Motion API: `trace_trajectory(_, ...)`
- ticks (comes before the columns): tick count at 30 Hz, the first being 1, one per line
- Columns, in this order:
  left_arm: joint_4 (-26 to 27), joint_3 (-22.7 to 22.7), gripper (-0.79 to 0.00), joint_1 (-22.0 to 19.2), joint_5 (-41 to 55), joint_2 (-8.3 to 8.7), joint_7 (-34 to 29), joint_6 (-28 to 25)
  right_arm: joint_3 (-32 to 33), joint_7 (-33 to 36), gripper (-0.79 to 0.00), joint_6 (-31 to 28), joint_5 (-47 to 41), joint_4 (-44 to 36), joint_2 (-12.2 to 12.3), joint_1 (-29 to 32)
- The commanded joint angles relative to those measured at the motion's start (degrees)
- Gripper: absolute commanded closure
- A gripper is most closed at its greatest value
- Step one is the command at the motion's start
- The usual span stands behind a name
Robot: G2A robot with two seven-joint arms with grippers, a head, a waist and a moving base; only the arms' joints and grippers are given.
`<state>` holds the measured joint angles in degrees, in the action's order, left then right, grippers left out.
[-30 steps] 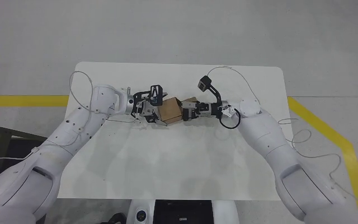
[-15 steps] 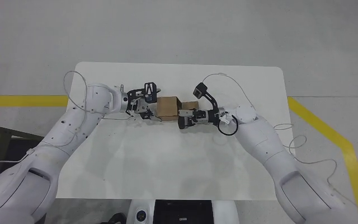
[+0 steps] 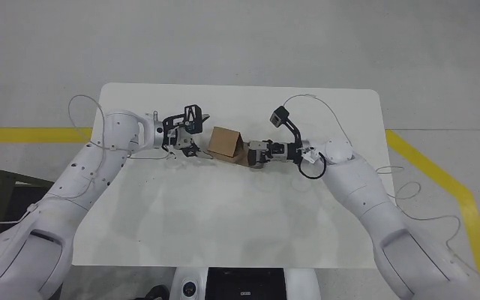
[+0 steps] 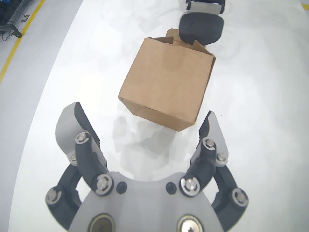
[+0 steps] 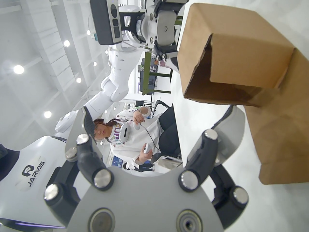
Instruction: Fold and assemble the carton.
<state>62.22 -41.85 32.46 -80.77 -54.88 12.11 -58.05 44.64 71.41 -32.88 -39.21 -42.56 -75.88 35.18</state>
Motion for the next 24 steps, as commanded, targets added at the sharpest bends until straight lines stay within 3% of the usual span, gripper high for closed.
trace_trajectory(1,0.4,0.2,-0.785,0.2,0.4,-0.12,-0.3,0.0,0.1,-1.3,-0.785,-1.3,0.2,0.3,-0.1,0.0)
trace_trajectory(16,-1.4,2.5,-0.785,-1.0,3.9,-2.20,-1.6,0.0,-2.8,-4.0,-0.785,-4.0,-1.0,3.5,-2.9,-2.4)
trace_trajectory(24,-2.4,3.6,-0.785,-1.6,3.6,-2.47,-0.9,0.0,-4.5,-4.9,-0.785,-4.9,-3.2,5.7,-5.1,-2.9)
